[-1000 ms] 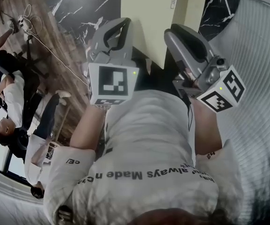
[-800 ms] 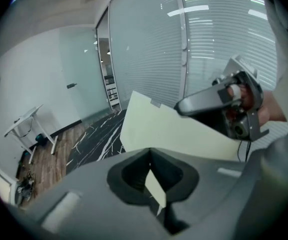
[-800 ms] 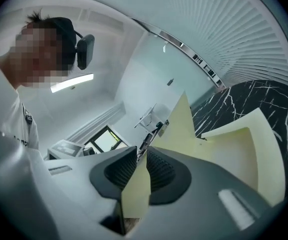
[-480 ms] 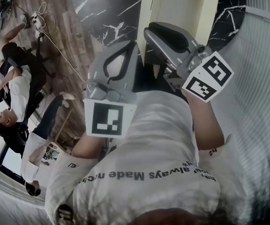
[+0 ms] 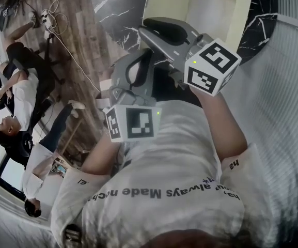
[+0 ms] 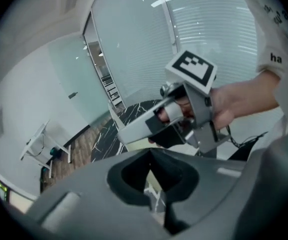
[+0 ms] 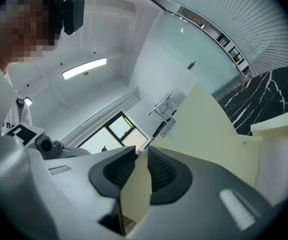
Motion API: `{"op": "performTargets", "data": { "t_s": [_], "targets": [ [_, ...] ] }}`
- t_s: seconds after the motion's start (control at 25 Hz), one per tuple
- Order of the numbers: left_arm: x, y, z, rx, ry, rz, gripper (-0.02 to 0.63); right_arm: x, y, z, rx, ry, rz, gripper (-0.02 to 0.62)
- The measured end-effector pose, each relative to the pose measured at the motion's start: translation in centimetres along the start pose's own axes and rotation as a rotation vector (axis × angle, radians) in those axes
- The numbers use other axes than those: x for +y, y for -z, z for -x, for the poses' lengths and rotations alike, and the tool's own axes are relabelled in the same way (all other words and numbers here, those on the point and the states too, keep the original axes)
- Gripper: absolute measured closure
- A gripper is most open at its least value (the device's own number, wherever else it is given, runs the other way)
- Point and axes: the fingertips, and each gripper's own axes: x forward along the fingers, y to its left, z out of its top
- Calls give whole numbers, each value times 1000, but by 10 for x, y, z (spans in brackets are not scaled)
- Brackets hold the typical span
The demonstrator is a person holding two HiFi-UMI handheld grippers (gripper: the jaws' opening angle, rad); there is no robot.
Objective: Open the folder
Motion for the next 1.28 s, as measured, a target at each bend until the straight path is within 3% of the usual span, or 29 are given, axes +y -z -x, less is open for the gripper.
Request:
{"op": "performTargets", "data": {
  "t_s": [0.28, 0.52, 0.76, 0.92, 1.28],
  "targets": [
    [26, 44, -9, 109, -63, -12, 604, -2, 3, -2, 25, 59, 64, 512],
    [55, 84, -24, 197, -153, -7, 604, -14, -7, 29, 8, 163, 146, 524],
    [83, 140, -46, 320, -246, -4, 604, -26, -16, 65, -21, 244, 135, 535],
    [96, 176, -63, 426, -297, -46, 604, -34, -17, 84, -20, 284, 139, 535],
    [106, 244, -105, 570, -293, -36, 604, -30, -25, 123, -24, 377, 183, 540]
  ]
}}
